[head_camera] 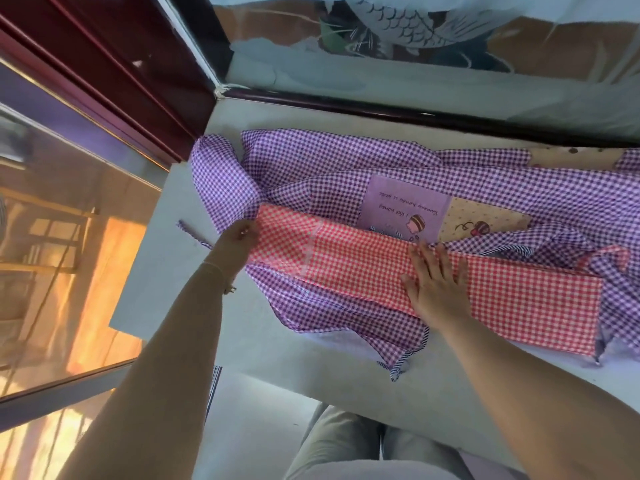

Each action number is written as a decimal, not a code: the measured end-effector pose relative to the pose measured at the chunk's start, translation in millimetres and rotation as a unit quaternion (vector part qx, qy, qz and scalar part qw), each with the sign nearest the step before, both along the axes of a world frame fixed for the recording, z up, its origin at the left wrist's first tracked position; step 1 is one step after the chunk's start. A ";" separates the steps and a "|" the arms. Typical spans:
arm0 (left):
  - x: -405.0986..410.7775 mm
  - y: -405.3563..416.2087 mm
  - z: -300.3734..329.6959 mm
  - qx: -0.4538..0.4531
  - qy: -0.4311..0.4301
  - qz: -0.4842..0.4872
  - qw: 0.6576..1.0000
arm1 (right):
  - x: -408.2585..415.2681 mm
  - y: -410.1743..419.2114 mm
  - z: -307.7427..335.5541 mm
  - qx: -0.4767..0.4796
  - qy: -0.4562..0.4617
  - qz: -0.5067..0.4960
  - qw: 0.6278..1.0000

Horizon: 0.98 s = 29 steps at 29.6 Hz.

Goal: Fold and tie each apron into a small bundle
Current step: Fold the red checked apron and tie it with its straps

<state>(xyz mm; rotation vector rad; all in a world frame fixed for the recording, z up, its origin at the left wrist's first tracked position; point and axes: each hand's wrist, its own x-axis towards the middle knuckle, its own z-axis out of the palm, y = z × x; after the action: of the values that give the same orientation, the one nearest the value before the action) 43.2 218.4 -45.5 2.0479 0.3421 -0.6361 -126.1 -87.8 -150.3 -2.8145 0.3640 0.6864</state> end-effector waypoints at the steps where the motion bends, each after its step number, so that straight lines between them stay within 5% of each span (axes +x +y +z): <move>1: -0.6 -5.2 3.9 0.027 -0.032 -0.024 0.999 | -0.9 -0.8 -0.3 0.000 0.002 0.000 1.000; 4: 0.8 -12.7 8.0 0.229 -0.132 -0.098 0.960 | 0.3 0.7 1.4 -0.007 0.003 -0.001 1.000; 7: -2.5 -1.6 -7.7 0.390 -0.083 -0.135 0.907 | 1.5 1.8 1.7 -0.008 0.003 -0.003 1.000; 10: -11.3 -9.7 -24.5 0.392 -0.234 -0.129 0.880 | 1.5 2.9 0.8 -0.014 -0.001 -0.001 1.000; 13: -20.8 -58.8 -34.5 0.331 -0.397 -0.293 0.804 | 1.3 2.0 -0.7 -0.016 -0.004 0.000 1.000; 18: -19.4 -139.6 -47.5 0.332 -0.228 -0.512 0.759 | 0.5 0.4 -5.3 -0.029 -0.009 0.001 1.000; 23: -25.1 -163.9 -63.1 0.328 -0.176 -0.447 0.813 | -1.2 1.1 -9.0 -0.039 -0.026 0.000 0.999; 27: -23.0 -182.3 -67.2 0.373 -0.176 -0.430 0.803 | -2.3 0.1 -11.7 -0.045 -0.043 0.002 0.998; 29: -24.3 -194.0 -67.7 0.361 -0.131 -0.408 0.829 | -2.9 0.0 -12.4 -0.046 -0.050 0.001 0.998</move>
<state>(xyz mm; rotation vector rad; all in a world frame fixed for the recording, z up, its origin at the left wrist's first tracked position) 18.9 24.4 -113.3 2.9897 -0.6037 -0.7721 -129.0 -87.8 -162.7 -2.9220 0.3828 0.5408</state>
